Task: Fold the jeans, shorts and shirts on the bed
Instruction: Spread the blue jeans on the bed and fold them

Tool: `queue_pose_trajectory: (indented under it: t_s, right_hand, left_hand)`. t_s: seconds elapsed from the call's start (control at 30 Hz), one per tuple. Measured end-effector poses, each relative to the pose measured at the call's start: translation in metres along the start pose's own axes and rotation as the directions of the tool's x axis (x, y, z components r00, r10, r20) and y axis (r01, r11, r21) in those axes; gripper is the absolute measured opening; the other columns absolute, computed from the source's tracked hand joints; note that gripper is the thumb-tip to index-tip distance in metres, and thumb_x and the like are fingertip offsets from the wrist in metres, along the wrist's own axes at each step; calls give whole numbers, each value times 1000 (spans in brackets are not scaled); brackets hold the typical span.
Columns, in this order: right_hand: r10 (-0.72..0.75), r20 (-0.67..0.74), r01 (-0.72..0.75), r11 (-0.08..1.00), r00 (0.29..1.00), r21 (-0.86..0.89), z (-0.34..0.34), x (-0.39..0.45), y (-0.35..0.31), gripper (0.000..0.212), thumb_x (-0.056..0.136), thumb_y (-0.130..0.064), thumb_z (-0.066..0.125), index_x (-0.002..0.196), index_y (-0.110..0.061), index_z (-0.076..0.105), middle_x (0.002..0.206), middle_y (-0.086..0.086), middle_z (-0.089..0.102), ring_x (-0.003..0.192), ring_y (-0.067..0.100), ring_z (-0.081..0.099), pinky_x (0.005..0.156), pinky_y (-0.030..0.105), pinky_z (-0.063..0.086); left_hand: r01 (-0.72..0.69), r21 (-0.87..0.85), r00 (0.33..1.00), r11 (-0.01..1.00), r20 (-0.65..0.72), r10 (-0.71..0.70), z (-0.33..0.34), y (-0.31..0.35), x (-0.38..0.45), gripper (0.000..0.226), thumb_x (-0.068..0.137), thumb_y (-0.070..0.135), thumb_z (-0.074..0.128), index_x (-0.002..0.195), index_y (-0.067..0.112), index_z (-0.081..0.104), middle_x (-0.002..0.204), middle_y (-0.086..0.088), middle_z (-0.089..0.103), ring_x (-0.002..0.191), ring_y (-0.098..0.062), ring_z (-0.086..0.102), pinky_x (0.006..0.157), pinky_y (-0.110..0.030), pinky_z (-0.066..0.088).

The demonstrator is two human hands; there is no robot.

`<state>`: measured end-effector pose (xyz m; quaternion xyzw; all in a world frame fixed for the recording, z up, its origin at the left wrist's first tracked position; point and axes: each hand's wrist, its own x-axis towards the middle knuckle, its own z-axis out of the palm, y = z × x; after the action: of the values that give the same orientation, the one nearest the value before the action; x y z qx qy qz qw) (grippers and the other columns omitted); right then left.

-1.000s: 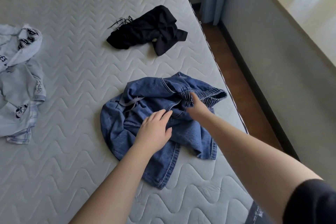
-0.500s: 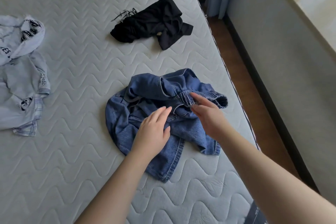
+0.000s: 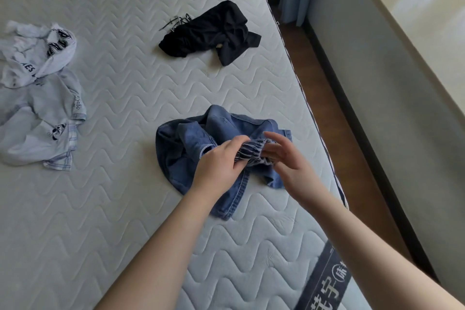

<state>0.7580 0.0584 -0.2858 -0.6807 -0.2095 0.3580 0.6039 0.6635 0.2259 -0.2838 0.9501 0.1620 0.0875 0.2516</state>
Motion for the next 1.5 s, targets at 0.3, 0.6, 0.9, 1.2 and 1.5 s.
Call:
queue_pose_trajectory:
  t_s: [0.3,0.6,0.9,1.2,1.5]
  right_hand:
    - [10,-15,-15,907,1000,-421,8,-59,10,88,95,-14,50,148,-52,-10,144,-7,48,126,12,50,103,32,42]
    - [-170,21,149,788,985,-598,17,-134,-1,106,84,-40,71,153,-42,-9,141,-13,51,120,10,53,94,32,46]
    - [-185,64,153,517,981,-842,9,-174,-59,55,84,-51,68,126,-16,58,114,6,69,105,30,63,82,34,47]
    - [-119,204,214,71,972,-974,21,-205,-122,41,84,-51,67,116,-25,65,100,-1,69,101,21,61,94,31,37]
    - [-410,280,254,-119,868,-960,59,-238,-172,39,71,-63,71,87,-27,73,87,-12,68,105,18,56,110,51,15]
  left_hand:
    - [212,-338,962,917,-95,-257,-77,47,-50,34,92,40,61,115,15,64,94,9,69,88,-2,64,81,-15,48]
    - [195,-376,921,906,-246,-301,-142,87,-106,24,95,43,55,81,24,58,70,15,63,70,14,57,59,-2,37]
    - [162,-319,933,934,-258,-250,-214,108,-162,35,96,48,51,82,17,56,72,0,64,72,-3,58,58,-11,41]
    - [174,-370,921,913,-267,-284,-258,94,-212,40,92,56,51,96,18,60,86,7,67,82,-8,61,68,-12,45]
    - [-134,26,987,991,89,131,-340,36,-274,81,79,38,78,138,63,29,138,19,51,118,0,48,98,-22,38]
